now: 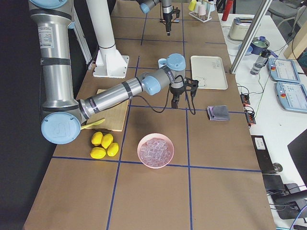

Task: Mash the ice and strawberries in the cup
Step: 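Withdraw the left gripper from the cup while the right gripper moves toward the pink bowl, then grasp the steel pestle upright with the left gripper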

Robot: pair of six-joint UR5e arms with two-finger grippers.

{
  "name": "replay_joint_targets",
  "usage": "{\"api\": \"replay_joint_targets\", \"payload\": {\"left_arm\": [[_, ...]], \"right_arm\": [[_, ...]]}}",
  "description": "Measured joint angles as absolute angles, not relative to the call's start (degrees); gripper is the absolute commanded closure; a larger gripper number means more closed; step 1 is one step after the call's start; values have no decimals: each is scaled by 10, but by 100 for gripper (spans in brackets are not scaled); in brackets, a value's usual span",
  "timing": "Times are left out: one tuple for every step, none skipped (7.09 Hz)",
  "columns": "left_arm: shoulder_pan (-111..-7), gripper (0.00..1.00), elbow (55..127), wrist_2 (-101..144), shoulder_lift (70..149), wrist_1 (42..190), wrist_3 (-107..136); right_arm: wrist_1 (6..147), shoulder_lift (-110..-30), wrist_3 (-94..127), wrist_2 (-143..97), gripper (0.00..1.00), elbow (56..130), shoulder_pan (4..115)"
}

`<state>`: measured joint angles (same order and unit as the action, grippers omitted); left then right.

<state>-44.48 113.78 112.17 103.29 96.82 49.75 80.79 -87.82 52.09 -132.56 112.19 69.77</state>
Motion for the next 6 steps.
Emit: {"api": "replay_joint_targets", "payload": {"left_arm": [[-499, 17, 1128, 1149, 985, 967, 409], [-559, 17, 1097, 1187, 952, 970, 327], [-606, 17, 1047, 1225, 938, 988, 276], [-636, 17, 977, 1251, 930, 1046, 253], [-649, 22, 907, 1269, 924, 1127, 249], [-660, 20, 858, 1282, 921, 1186, 249]], "right_arm": [[808, -880, 511, -1326, 0, 1118, 702], [808, -881, 503, -1326, 0, 1114, 705], [807, -881, 499, -1326, 0, 1111, 707], [807, -881, 498, -1326, 0, 1110, 708], [806, -880, 498, -1326, 0, 1110, 708], [806, -880, 498, -1326, 0, 1110, 708]]}}
